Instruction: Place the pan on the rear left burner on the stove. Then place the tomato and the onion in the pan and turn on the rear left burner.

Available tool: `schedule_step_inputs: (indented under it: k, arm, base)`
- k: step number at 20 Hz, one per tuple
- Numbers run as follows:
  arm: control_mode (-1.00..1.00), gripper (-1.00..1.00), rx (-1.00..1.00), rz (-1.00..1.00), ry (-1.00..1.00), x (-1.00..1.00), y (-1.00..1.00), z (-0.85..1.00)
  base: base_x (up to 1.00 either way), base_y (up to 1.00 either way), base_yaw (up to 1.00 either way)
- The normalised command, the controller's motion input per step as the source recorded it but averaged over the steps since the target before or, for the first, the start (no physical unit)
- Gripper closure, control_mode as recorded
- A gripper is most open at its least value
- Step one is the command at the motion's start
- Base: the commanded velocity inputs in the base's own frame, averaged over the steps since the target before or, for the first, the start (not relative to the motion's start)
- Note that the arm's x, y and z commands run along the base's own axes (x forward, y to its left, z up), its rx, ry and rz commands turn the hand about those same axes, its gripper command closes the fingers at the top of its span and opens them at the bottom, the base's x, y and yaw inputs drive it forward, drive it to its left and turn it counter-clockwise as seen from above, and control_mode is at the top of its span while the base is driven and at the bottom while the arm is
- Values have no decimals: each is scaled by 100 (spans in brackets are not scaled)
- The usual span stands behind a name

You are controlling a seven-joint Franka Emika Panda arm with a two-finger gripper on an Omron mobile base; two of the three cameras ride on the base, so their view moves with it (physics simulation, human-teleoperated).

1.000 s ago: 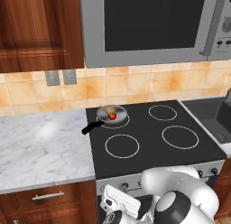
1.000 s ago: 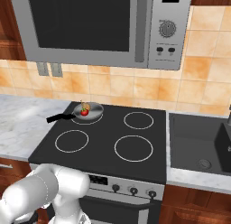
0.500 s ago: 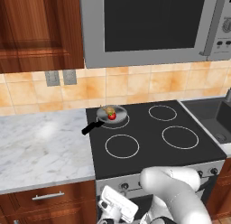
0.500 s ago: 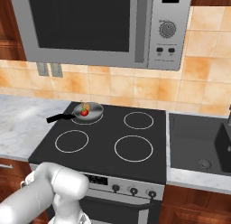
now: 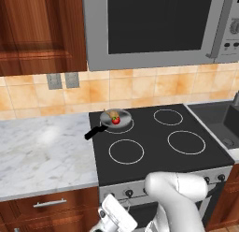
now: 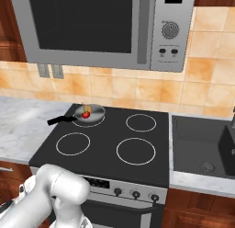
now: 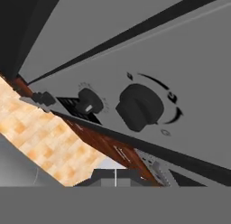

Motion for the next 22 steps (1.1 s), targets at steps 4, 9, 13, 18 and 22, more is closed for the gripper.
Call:
schedule_step_inputs:
  k: [4, 9, 13, 18, 22]
  arm:
    - [-100, 100, 0, 3, 1, 25, -2, -27]
    - [-100, 100, 0, 16, 0, 19, -12, -7]
    - [-100, 100, 0, 24, 0, 0, -5, -1]
    - [-100, 100, 0, 29, 2, 0, 0, 0]
    - [-100, 100, 0, 27, 0, 2, 0, 0]
  base:
    - [0, 0, 0]
    - [0, 0, 0]
    - [0, 0, 0]
    - [0, 0, 0]
    - [0, 0, 0]
